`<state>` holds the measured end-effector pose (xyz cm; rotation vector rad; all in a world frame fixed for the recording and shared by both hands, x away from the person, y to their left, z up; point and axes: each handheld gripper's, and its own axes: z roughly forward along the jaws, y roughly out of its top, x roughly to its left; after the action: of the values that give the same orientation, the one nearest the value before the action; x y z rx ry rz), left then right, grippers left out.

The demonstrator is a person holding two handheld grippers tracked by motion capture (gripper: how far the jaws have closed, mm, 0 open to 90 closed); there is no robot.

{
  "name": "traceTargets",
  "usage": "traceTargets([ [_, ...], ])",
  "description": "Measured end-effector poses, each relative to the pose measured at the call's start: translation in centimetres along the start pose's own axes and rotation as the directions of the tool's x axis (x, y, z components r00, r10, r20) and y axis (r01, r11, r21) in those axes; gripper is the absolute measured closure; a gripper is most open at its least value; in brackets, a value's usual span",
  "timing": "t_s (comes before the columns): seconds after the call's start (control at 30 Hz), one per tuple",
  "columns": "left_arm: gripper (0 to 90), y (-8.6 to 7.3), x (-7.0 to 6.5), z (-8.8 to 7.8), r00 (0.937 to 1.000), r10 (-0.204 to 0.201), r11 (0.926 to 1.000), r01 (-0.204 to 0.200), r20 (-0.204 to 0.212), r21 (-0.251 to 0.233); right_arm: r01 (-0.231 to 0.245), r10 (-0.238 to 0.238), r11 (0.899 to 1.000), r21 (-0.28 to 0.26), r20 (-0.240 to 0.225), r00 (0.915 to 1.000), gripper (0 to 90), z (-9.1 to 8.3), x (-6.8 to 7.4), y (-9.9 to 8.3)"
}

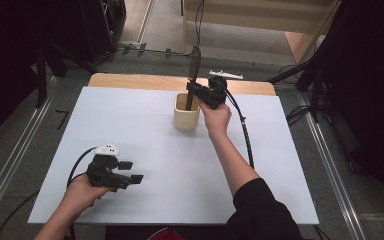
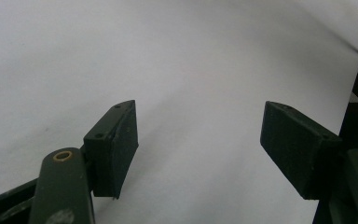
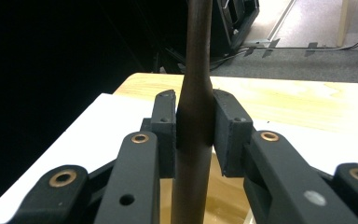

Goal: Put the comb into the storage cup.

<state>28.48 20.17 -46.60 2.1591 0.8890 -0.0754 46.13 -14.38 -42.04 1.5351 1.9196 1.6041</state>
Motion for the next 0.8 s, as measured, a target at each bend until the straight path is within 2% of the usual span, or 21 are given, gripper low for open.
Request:
traceTargets([
  [0.4, 28.9, 0.0, 0.0, 0.0, 1.0, 0.007, 1.0, -0.007, -0.001, 0.006, 0.022, -0.022, 1.0, -0.002, 0.003, 0.9998, 70.1, 0.2, 0.0, -1.0],
  [0.8, 28.9, 0.1, 0.0, 0.1, 1.0, 0.008, 1.0, -0.008, 0.0, 0.0, 0.021, -0.021, 1.0, 0.006, 0.002, 0.9998, 69.5, 0.4, 0.0, -2.2],
])
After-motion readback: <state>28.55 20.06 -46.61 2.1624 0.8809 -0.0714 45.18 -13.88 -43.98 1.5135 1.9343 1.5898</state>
